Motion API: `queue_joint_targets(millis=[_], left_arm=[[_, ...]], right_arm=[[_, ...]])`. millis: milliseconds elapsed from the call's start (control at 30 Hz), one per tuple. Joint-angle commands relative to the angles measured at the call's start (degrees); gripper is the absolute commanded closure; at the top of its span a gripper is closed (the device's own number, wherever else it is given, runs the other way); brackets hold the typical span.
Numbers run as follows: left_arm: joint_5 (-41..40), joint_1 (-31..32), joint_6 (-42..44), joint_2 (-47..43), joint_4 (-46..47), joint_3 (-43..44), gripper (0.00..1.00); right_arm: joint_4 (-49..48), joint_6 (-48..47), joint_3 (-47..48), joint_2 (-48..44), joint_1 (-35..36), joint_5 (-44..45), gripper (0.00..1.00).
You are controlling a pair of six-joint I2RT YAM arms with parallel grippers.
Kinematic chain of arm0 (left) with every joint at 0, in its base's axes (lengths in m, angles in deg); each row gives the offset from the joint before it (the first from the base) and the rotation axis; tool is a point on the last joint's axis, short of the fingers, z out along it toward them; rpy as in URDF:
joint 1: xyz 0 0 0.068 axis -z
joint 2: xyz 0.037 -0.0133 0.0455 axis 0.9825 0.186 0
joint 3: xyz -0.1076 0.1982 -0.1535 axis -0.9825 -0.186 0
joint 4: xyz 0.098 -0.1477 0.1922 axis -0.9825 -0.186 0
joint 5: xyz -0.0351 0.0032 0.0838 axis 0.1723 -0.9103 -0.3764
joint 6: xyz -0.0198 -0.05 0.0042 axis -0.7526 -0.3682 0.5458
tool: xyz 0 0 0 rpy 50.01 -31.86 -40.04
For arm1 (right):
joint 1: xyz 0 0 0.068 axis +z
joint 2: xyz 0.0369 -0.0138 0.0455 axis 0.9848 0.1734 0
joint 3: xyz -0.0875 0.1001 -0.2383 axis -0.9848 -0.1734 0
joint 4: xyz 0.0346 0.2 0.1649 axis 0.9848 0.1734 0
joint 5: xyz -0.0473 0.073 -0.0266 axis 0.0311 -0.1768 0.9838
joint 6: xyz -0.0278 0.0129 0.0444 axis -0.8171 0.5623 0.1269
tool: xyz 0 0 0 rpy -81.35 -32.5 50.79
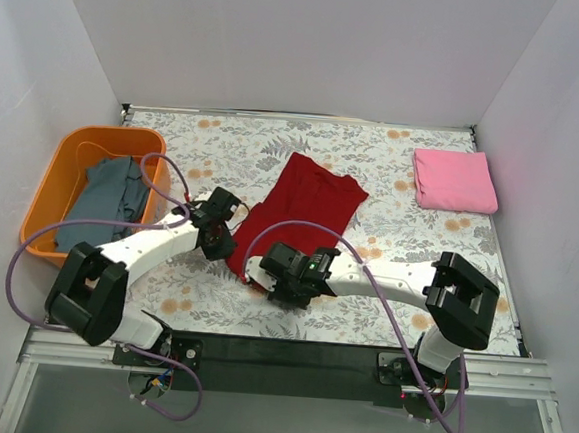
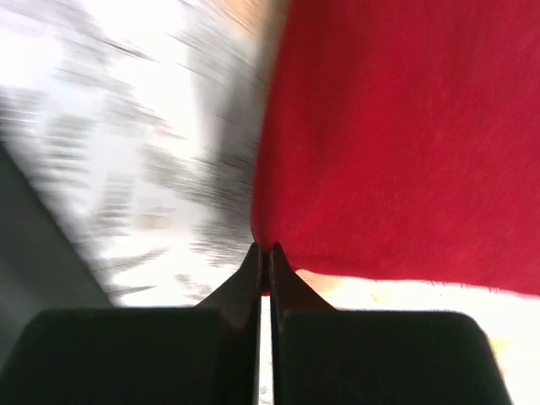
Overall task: Fold and stack the t-shirts
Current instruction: Fold the tshirt
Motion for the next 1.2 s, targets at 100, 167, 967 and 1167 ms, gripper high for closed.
queue_joint_targets(millis=[100,167,967,1167], left_arm=[[-5.14,-1.44,2.23,-16.66,-19.65,5.26,1.0],[-5.5,-1.44,1.7,-20.1,-23.09,5.97,1.0],[-1.72,-1.7,6.8,-7.82,-15.98,29.69,1.0],[2.49,-1.62,7.41,-2.9,-11.15,31.28,1.0]], right_arm=[[10.99,-0.82,16.06,0.51,5.95,-22.17,0.99],[11.7,0.23,20.01,1.04,7.45,-25.1,0.99],[11.0,7.35,18.46,-8.01,-3.53,-24.4,0.99],[10.65,7.35,15.03,-10.39,-9.06,-26.07,0.99]])
